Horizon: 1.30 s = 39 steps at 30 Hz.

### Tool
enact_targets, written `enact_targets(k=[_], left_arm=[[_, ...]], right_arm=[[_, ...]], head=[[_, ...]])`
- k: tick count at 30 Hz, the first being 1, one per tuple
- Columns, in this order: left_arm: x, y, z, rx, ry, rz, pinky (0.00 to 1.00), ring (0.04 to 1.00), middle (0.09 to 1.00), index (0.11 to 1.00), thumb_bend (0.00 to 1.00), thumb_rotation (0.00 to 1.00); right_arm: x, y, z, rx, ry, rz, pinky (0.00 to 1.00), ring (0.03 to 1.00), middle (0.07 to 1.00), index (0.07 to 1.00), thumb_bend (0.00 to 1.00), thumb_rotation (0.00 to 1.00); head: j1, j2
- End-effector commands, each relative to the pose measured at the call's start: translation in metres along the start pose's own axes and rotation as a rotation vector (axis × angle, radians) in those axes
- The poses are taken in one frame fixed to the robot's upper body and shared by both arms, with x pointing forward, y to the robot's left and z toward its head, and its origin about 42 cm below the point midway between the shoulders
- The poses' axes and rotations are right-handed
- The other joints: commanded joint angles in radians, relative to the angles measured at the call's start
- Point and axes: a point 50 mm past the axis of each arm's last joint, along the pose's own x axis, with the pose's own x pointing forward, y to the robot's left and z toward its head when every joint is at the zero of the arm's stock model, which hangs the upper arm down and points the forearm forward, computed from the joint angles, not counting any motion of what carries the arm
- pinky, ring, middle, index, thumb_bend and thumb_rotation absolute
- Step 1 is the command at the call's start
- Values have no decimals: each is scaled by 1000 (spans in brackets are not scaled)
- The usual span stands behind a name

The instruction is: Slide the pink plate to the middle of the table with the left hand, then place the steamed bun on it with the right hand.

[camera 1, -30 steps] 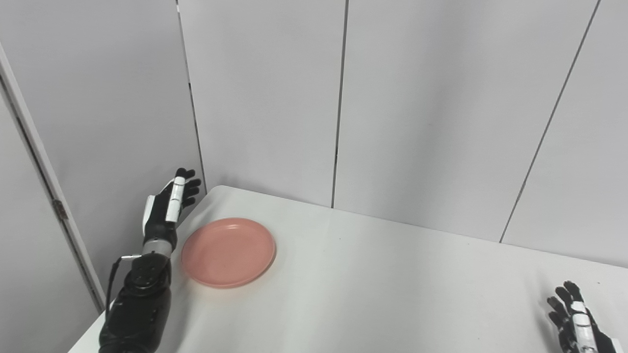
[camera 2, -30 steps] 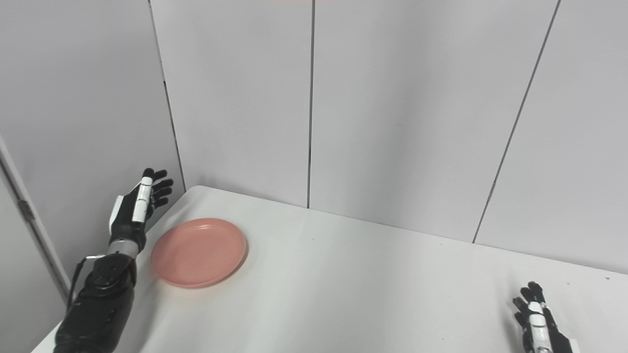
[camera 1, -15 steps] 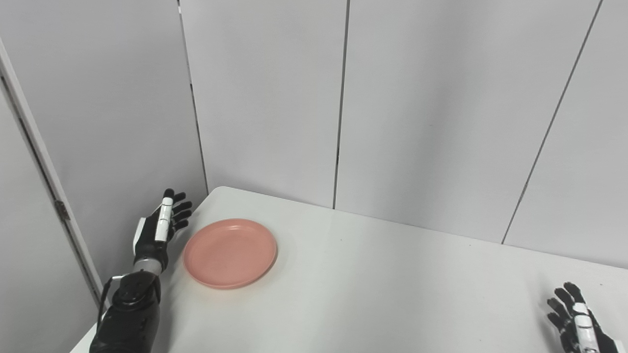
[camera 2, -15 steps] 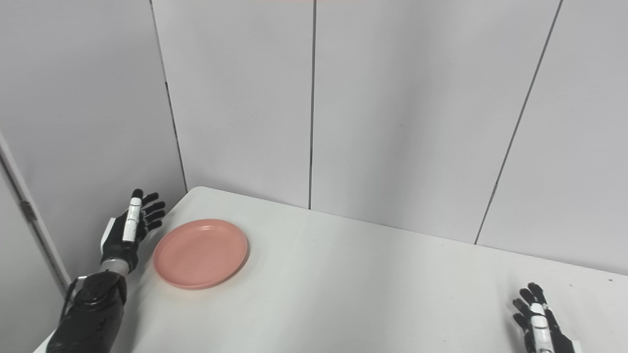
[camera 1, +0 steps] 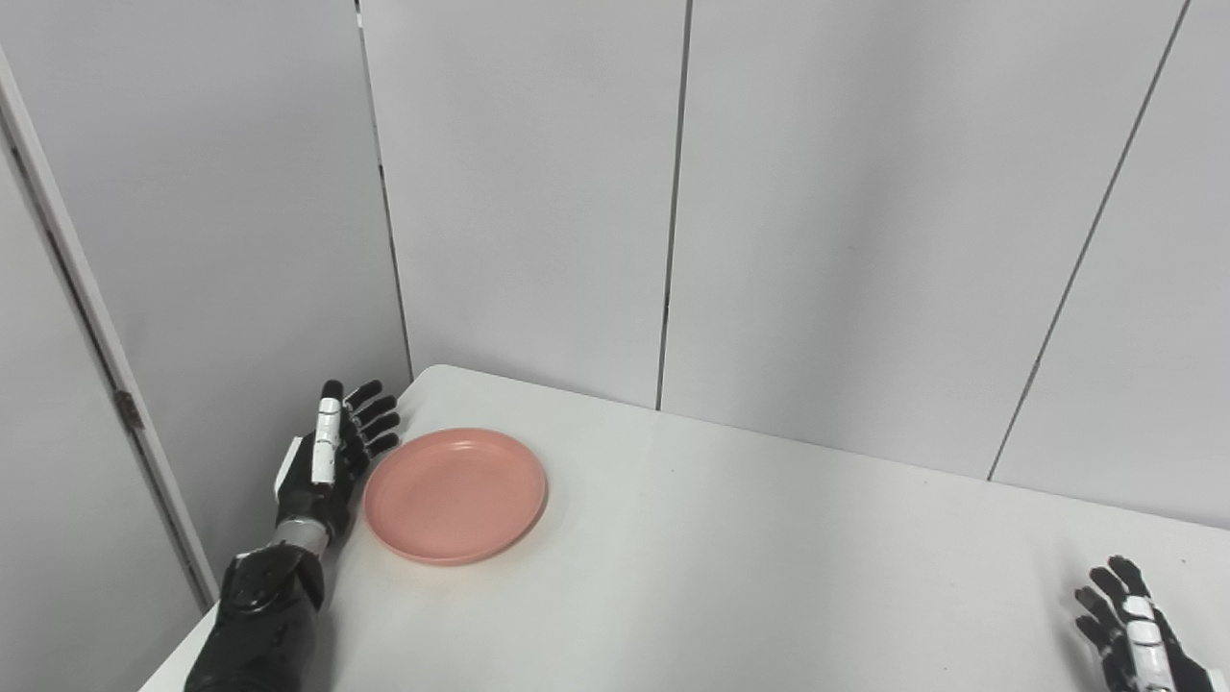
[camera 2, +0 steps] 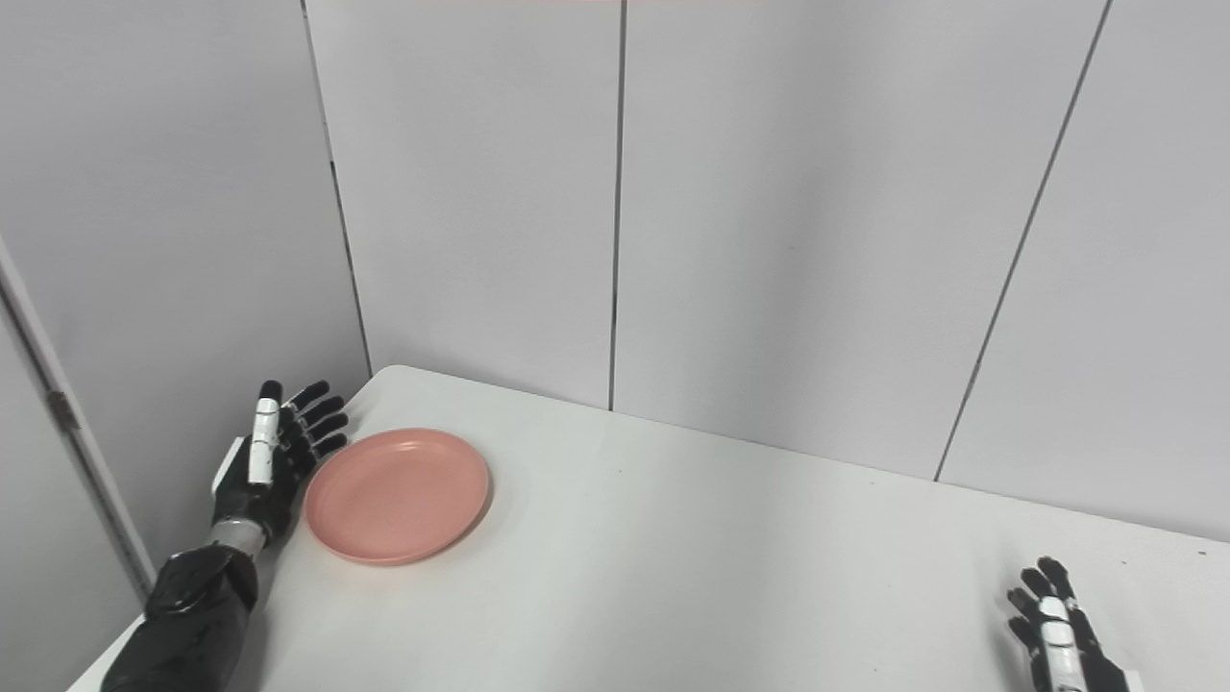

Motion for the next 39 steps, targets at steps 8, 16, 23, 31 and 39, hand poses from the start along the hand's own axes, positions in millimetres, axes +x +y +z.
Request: enact_targets(k=[8, 16, 23, 31, 39], left_arm=[[18, -37, 8, -131, -79, -27, 800, 802, 792, 773, 787, 970], [18, -67, 3, -226, -43, -32, 802, 794, 781, 768, 750, 969], [17, -94, -7, -169, 3, -124, 799, 796, 793, 776, 741, 999], [5, -146, -25, -123, 56, -277, 834, 837, 836, 815, 732, 974], [-24, -207, -42, -60, 105, -421, 851, 860, 847, 831, 729, 981]], right_arm=[[1, 5, 1, 12, -36, -8, 887, 897, 921, 929, 639, 880], [2, 2, -2, 6, -33, -7, 894, 893, 916, 923, 657, 881], [1, 2, -1, -1, -31, -12, 888, 892, 916, 924, 676, 885], [2, 2, -1, 6, -34, -11, 880, 881, 909, 916, 670, 881], [2, 5, 1, 8, -35, -18, 892, 899, 920, 923, 700, 858]], head=[[-3, 2], [0, 4], [-6, 8], [-11, 12], [-53, 33]])
